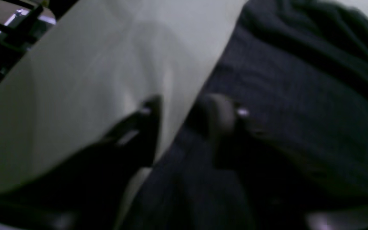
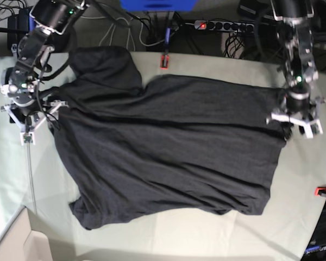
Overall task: Layout the t-shirt on the table in an organized manner, then fold the t-shirt properly
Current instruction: 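Grasp the shirt's two corners with both grippers, then pull both held corners apart and away from the shirt to stretch it, then lift the held edge with both grippers and fold it over the shirt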
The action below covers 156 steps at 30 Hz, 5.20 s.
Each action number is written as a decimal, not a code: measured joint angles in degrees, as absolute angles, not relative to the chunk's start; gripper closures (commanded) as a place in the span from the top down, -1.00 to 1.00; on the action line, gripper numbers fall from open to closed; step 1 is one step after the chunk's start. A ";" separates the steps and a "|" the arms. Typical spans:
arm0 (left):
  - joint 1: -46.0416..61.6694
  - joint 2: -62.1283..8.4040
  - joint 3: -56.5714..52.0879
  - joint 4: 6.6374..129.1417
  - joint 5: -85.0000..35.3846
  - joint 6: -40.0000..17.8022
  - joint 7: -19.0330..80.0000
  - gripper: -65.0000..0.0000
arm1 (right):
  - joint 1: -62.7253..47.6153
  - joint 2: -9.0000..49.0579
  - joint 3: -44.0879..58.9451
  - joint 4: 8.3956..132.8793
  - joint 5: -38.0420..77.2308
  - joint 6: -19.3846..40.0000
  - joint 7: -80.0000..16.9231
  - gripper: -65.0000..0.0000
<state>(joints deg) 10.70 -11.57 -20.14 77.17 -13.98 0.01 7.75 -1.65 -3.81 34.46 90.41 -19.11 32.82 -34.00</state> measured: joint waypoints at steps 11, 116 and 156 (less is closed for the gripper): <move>14.63 -9.52 -25.39 74.06 -13.76 -0.60 7.46 0.38 | -4.58 -3.97 34.39 94.63 -19.11 32.82 -33.85 0.26; 23.90 -6.33 -33.65 91.26 -14.00 -0.62 8.34 -0.99 | -39.99 -9.37 51.55 112.86 25.10 38.76 -28.60 -1.00; 18.41 -6.68 -32.01 87.77 -13.32 -0.19 8.08 -0.99 | -28.56 -9.28 42.85 110.85 17.74 38.76 -28.73 -1.00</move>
